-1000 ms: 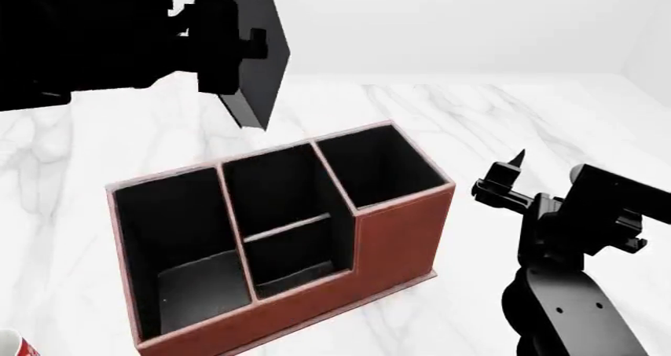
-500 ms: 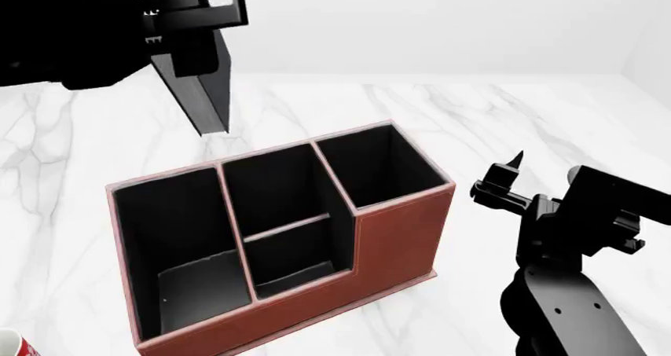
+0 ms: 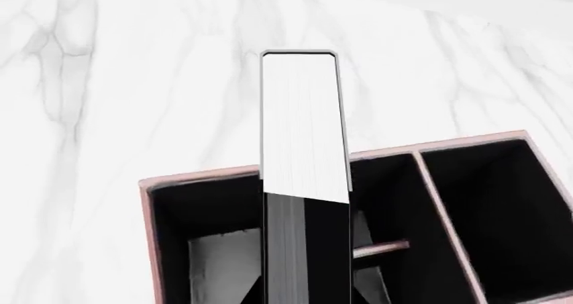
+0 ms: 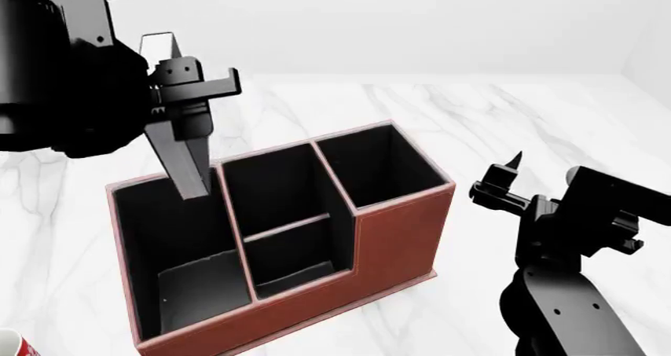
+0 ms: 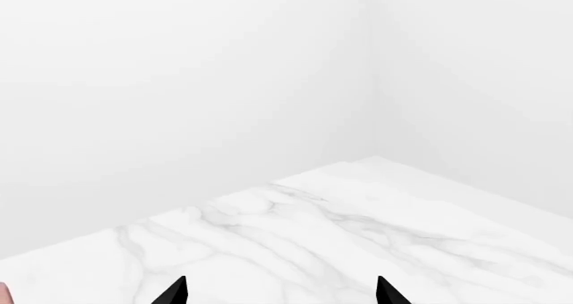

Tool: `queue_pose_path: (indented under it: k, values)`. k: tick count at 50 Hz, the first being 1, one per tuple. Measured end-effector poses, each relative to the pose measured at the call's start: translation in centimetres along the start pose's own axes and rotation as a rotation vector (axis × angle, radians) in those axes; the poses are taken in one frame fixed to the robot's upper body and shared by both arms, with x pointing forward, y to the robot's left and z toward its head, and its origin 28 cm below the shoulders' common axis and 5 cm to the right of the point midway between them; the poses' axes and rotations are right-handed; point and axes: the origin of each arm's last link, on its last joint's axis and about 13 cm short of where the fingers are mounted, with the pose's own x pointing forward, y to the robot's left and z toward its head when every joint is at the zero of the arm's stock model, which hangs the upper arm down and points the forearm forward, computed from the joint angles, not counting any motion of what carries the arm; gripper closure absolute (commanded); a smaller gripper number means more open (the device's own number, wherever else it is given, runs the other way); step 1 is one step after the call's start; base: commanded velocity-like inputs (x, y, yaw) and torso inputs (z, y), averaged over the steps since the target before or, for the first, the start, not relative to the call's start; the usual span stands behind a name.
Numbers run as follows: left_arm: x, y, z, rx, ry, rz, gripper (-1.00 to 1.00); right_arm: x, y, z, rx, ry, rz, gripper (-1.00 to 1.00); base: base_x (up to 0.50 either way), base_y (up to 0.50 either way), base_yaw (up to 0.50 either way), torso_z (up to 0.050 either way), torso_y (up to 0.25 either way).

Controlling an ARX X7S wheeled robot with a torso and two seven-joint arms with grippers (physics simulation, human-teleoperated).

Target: Pick up the book and place it in the left compartment of the caddy.

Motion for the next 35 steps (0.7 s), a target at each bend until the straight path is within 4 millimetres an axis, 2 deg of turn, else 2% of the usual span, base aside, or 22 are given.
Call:
queue_pose_path:
  k: [15,35]
  values:
    - [2.1,0.1,-1.7,0.013,0.091,0.071,1.00,0.0,0.1,-0.1,-0.002,0.002,0.003,-1.00,0.00,0.00,0.00,0.001,0.001]
    - [3.8,0.3,-3.0,0.030,0.152,0.105,1.00,-0.1,0.1,-0.1,-0.003,0.003,0.006,-1.00,0.00,0.00,0.00,0.000,0.001]
